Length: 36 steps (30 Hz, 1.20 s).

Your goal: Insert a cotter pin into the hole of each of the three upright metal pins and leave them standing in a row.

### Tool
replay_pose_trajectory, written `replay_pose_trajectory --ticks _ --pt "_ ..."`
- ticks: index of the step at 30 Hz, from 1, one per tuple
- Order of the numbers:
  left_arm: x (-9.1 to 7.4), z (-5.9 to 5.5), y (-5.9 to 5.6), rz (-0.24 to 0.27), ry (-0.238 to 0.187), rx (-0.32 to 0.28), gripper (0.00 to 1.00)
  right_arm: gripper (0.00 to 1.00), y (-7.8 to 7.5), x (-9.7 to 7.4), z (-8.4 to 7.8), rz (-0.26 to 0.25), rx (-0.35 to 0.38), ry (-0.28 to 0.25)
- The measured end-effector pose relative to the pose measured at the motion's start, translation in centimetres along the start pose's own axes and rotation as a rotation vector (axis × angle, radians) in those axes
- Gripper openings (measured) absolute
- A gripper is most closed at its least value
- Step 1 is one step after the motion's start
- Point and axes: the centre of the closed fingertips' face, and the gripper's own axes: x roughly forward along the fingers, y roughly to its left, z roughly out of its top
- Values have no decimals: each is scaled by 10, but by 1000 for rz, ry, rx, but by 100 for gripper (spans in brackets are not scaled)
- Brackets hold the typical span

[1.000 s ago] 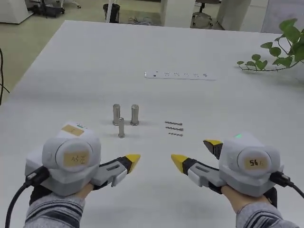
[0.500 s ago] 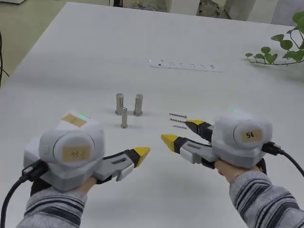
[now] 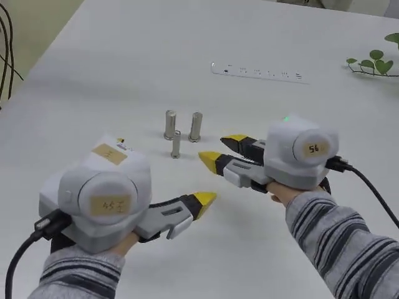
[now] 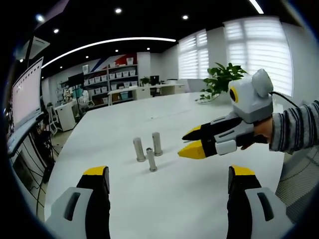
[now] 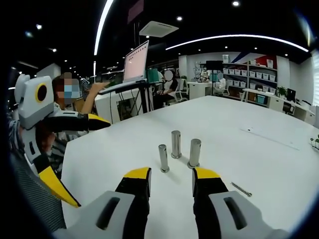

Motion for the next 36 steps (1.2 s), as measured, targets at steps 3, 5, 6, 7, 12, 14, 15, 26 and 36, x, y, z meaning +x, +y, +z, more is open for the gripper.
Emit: replay_pose_trajectory --ticks 3,5,6,7,12,14,15,26,36 --pt "1 0 -1 -4 2 -4 99 28 1 11 -3 15 -5 4" --pt "1 0 -1 -6 1 -5 99 27 3 17 -4 29 3 -2" --pt "1 0 -1 -8 -1 -3 98 27 4 22 -5 36 14 -3" --pt "1 0 -1 -7 2 -3 98 26 4 24 -5 39 16 -5" --pt "1 -2 -1 -7 6 -8 98 25 4 40 -7 41 21 -14" --pt "1 -1 -1 -7 1 -10 98 24 6 46 -8 53 33 -16" --pt "1 -1 -1 -7 0 -10 98 23 6 49 -8 58 35 -17" --pt "3 -5 2 5 16 -8 96 12 10 76 -15 87 60 -4" --pt "5 -7 -1 -7 26 -7 95 6 13 82 -14 82 50 -13"
